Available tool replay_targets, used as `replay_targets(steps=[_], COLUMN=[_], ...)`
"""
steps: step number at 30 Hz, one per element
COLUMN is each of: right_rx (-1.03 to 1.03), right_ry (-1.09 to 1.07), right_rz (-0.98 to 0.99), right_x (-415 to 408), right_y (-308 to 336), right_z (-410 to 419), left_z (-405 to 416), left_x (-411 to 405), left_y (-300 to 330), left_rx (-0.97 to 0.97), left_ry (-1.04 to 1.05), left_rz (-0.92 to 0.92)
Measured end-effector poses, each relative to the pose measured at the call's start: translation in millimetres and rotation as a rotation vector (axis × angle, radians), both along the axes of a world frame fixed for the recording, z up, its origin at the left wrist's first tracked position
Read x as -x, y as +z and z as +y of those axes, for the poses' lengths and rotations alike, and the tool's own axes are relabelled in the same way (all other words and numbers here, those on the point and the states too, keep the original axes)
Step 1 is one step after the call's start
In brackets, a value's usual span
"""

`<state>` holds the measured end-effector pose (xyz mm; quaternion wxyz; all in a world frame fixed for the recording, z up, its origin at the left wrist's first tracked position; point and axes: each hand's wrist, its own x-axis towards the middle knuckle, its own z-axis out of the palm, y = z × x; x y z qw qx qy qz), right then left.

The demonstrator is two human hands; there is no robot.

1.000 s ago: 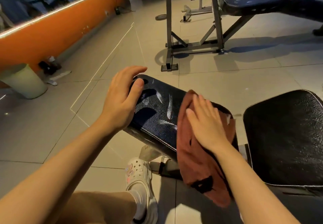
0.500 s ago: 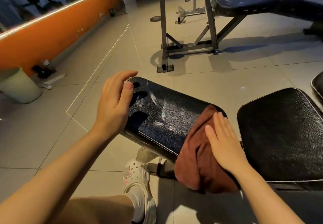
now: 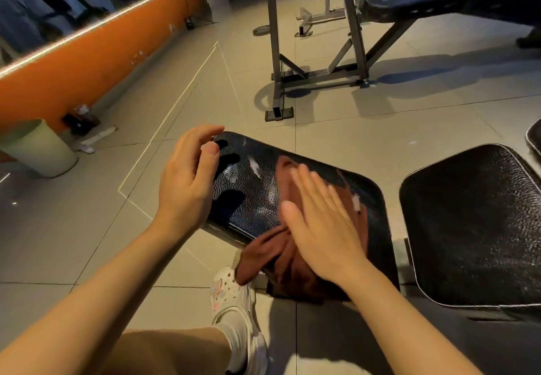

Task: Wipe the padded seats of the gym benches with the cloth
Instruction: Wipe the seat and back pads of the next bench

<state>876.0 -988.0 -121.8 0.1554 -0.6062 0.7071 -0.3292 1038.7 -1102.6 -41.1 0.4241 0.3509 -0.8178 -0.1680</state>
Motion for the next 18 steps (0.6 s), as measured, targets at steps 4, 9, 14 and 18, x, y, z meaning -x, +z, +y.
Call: replay_targets(steps=[4, 9, 14, 18], right_rx=[-0.117, -0.207, 0.008, 0.114], right_ry=[-0.251, -0.37, -0.013, 0.152], right_rz=[-0.068, -0.053, -0.022, 0.005], right_x=[38.0, 27.3, -32.1, -31.2], right_y=[-38.3, -23.4, 36.5, 35.5], right_z=[31.7, 15.1, -43.1, -28.4], left_z=[0.1, 4.0, 8.6, 3.7], left_x=[-1.1, 0.6, 3.8, 1.6], left_y=[-1.9, -1.5, 1.0, -0.7], left_rx=[0.038, 0.106, 0.007, -0.065], left_ry=[-0.073, 0.01, 0.036, 0.03], left_rz=[-0.017, -0.034, -0.005, 0.077])
